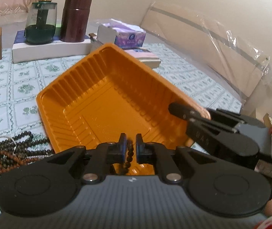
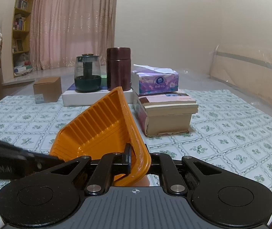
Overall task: Organize jewelry
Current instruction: 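Carry the bracelet into the orange tray and open the left tool, then grasp another black item from the pile with the left tool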
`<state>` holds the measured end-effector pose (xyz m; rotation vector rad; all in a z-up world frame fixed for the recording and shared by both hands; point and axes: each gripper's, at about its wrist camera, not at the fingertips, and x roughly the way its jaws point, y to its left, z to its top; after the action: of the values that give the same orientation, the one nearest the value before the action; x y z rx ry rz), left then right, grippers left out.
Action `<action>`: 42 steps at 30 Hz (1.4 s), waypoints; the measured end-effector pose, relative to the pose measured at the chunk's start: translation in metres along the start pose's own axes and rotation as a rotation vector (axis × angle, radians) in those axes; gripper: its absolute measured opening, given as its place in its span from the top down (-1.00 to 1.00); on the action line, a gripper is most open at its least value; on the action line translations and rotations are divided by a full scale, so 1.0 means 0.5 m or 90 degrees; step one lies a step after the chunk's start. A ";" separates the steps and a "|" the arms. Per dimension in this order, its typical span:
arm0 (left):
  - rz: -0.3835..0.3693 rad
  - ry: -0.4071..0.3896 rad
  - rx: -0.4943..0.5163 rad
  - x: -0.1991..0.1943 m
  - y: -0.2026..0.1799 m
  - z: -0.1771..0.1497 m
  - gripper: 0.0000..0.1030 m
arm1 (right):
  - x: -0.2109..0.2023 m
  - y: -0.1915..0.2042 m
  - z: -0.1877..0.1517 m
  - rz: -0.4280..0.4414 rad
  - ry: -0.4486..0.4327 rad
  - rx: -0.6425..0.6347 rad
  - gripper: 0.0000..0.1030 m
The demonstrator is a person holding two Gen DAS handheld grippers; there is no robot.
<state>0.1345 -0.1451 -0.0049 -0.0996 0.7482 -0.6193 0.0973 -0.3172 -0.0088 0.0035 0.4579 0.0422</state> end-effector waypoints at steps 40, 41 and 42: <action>0.348 -0.024 -0.069 -0.099 0.267 -0.140 0.26 | 0.003 -0.005 0.004 -0.006 0.008 -0.001 0.81; 0.353 -0.020 -0.064 -0.090 0.269 -0.141 0.26 | 0.004 -0.004 0.004 -0.007 0.009 -0.001 0.81; 0.362 -0.021 -0.061 -0.085 0.270 -0.142 0.26 | 0.004 -0.005 0.004 -0.007 0.009 -0.001 0.81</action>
<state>0.1297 -0.0014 -0.0719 0.0175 0.7319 -0.0413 0.1002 -0.3195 -0.0082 -0.0001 0.4721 0.0317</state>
